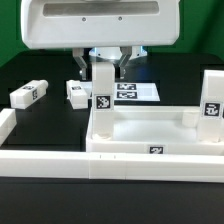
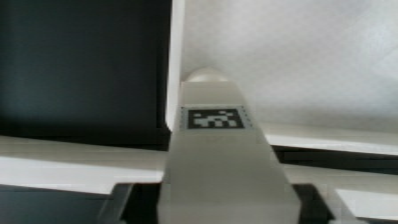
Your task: Assemble desk
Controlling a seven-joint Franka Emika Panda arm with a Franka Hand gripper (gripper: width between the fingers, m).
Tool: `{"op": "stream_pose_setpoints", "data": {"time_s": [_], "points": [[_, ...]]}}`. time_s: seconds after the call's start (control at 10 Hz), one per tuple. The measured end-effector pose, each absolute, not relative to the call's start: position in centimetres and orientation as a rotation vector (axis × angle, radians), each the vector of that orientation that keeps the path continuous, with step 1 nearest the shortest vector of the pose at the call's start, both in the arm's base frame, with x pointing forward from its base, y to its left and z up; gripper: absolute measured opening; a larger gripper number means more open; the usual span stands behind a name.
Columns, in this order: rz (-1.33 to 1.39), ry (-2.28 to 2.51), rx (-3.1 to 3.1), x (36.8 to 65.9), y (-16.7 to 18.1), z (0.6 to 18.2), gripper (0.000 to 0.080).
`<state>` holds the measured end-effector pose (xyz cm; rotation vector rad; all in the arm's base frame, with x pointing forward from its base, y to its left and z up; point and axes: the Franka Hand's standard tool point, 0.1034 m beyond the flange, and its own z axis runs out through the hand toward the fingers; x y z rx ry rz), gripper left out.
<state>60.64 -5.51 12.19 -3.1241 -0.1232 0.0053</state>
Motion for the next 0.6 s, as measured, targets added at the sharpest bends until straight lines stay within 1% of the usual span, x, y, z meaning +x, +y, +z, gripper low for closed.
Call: {"op": "stream_pose_setpoints", "data": {"time_s": [0.6], "points": [[0.012, 0.591, -3.058, 60.53, -5.68, 12.09, 0.029]]}}
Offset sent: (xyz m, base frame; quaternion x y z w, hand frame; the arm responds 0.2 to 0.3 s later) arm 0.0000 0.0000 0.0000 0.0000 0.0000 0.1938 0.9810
